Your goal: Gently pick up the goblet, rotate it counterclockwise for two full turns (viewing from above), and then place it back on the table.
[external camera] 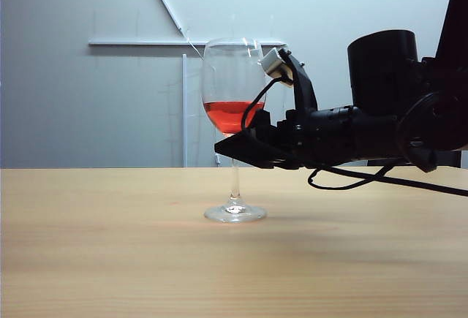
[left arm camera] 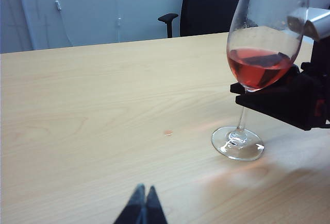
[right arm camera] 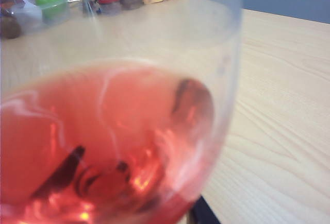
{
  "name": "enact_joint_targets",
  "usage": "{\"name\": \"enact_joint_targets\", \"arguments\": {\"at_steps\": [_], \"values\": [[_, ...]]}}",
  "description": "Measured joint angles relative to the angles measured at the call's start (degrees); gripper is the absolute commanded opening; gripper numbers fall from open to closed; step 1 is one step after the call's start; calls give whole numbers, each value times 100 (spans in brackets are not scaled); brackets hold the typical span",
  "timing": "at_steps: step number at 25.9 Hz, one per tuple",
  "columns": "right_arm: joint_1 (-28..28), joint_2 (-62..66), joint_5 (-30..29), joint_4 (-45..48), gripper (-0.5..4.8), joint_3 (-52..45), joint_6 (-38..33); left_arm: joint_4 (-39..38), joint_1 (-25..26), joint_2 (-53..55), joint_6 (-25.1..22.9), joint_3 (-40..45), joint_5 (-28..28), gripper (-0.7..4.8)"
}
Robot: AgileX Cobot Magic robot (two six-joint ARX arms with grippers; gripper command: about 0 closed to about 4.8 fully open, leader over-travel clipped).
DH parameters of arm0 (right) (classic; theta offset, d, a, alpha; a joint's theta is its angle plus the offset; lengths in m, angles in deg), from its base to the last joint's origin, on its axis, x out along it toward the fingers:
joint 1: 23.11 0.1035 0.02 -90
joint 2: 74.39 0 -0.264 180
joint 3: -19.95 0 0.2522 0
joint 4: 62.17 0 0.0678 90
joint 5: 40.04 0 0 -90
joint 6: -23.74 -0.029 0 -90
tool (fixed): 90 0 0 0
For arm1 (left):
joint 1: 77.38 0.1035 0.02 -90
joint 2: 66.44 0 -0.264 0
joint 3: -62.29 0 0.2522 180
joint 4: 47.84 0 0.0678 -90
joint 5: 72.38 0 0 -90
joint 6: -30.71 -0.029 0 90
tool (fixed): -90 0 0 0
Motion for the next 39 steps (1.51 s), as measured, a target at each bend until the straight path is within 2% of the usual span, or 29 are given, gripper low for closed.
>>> {"name": "enact_joint_targets", "arguments": {"at_steps": [1,2,3,6,10,16,18,26,34,39], "values": [[0,0,0,2,211,0,-4,0,0,0,0,0,0,-5],[0,0,0,0,144,0,-9,0,0,0,0,0,0,-5],[0,0,-2,0,124,0,-17,0,0,0,0,0,0,-5],[4,0,0,2,120,2,-15,0,0,0,0,0,0,-5],[2,0,-13,2,61,0,-92,0,0,0,0,0,0,-5],[2,0,0,9,39,2,-83,0,0,2,0,0,0,-5],[2,0,2,9,-9,2,-85,0,0,2,0,0,0,-5],[2,-7,-4,0,-9,0,-245,0,2,4,0,0,0,-5],[-87,-385,-83,-308,-9,-2,-1875,0,0,4,0,0,0,-5],[-96,-894,153,-1427,-9,-2,-1947,0,2,7,0,0,0,-5]]}}
